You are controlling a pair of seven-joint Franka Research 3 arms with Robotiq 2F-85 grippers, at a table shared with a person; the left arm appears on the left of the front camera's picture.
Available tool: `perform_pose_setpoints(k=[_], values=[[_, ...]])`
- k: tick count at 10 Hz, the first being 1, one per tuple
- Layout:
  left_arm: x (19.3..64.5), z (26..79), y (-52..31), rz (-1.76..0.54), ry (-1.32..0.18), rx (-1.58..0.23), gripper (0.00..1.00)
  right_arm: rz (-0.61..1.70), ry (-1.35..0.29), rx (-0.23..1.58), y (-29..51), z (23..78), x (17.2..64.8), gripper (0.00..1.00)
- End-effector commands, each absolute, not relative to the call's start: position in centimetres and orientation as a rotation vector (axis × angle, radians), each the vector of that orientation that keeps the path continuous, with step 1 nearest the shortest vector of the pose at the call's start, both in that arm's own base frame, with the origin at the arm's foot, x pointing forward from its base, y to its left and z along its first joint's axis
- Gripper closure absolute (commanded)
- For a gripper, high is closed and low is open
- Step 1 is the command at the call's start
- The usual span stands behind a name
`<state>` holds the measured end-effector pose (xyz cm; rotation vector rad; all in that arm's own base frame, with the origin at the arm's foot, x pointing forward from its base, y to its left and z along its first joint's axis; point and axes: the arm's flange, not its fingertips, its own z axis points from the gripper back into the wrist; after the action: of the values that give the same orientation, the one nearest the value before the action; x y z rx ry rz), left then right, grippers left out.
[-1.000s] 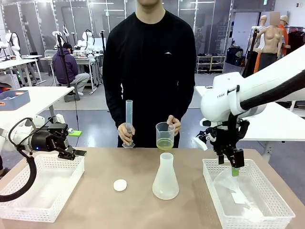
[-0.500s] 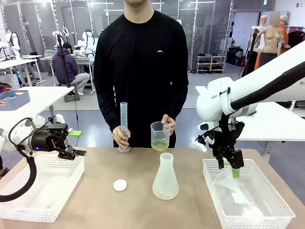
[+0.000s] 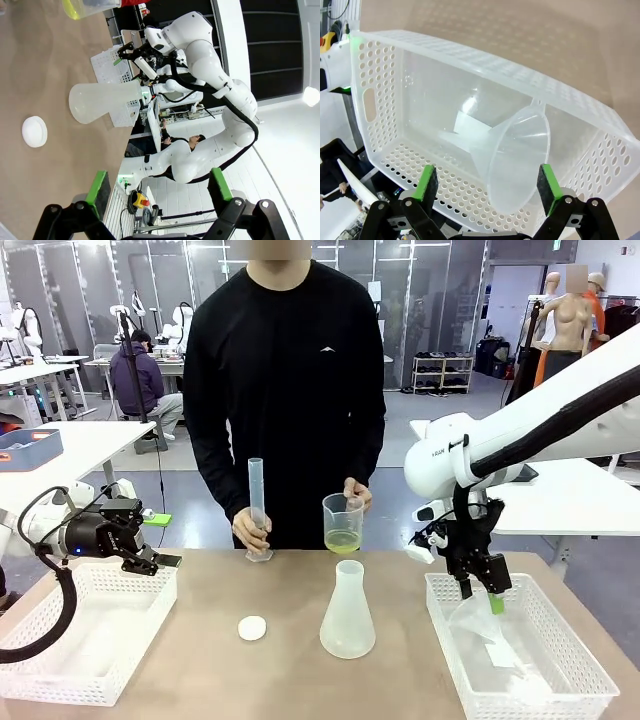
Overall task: Prepare the solutions needed for the experiment.
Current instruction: Pick up the Plastic Funnel and insert it into the Big flask.
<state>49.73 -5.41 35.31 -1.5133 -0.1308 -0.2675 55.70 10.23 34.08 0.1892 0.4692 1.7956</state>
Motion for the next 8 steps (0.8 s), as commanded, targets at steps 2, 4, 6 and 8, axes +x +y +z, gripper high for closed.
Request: perform_pose_setpoints(k=[2,4,6,8], values=[[49.74,35.43,-5.48,-0.269,-0.130,-1.512,0.00,1.835,0.553,0.201,10.29,34.55,56.74,0.19],[49.74,35.43,-5.48,-0.269,-0.130,-1.512,0.00,1.848,0.568,0.212,10.32,34.61,57.01,0.39],[49.74,35.43,-5.48,-0.269,-0.130,-1.512,0.00,1.855,0.573,0.210,10.37,34.52,57.41,0.58],[49.74,35.43,-5.48,-0.269,-0.130,-1.512,0.00,1.885,0.562,0.233,10.36,34.35,57.67,0.78]])
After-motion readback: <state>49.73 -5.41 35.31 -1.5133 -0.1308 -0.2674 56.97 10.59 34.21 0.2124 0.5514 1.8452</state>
